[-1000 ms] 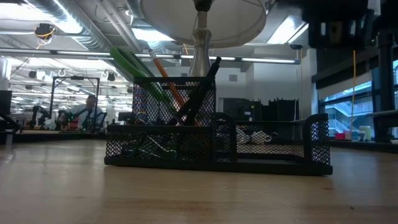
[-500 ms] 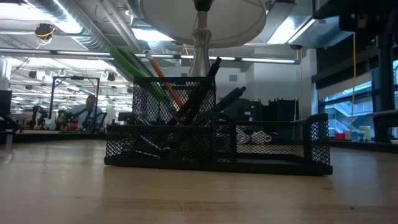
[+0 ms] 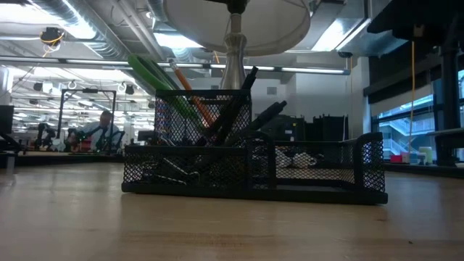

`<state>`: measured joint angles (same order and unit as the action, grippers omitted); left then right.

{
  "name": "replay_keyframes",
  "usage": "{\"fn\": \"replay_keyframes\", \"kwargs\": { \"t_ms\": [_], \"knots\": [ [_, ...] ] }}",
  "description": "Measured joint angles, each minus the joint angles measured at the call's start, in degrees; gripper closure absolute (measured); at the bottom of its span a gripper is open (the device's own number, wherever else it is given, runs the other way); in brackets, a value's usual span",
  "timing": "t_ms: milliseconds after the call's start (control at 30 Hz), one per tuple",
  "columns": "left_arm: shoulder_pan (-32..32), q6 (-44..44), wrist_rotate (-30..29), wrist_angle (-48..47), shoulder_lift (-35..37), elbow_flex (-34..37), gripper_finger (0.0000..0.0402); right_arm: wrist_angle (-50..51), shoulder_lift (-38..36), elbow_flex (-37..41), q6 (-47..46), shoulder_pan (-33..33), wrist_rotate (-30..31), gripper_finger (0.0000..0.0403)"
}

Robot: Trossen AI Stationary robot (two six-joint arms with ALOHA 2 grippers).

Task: Pick and place office supplies into organizer
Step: Put the black pen into the black desk organizer

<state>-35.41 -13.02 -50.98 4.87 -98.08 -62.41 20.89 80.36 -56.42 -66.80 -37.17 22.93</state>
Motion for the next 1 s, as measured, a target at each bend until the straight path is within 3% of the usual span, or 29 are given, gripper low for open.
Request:
{"fn": "replay_keyframes", "kwargs": {
  "t_ms": [167, 367, 567, 667, 800, 1000],
  "knots": [
    [-0.1, 8.5, 0.1, -2.9, 0.1, 0.0, 0.0401, -0.2, 0.0, 0.0, 3.5, 0.9, 0.1, 0.0169],
    [-0.1, 26.4, 3.8, -16.9, 2.9, 0.0, 0.0398, -0.7, 1.9, 0.0, 12.7, 4.8, 0.1, 0.0169],
    [-1.8, 33.5, 5.5, -25.2, 6.5, 0.0, 0.0401, -2.0, 5.0, 0.0, 21.9, 9.2, -3.9, 0.0169],
    [-1.6, 36.5, 10.4, -29.4, 9.8, 0.1, 0.0399, -3.1, 6.6, 0.0, 26.3, 11.8, -6.0, 0.0169],
    [-1.7, 36.8, 17.4, -25.6, 16.3, 2.5, 0.0400, -3.6, 8.4, 0.0, 32.4, 14.2, -9.1, 0.0169],
    [-2.4, 32.4, 19.6, -7.5, 25.7, 13.3, 0.0399, -7.3, 9.9, 0.0, 41.3, 15.1, -9.9, 0.0169]
  ]
}}
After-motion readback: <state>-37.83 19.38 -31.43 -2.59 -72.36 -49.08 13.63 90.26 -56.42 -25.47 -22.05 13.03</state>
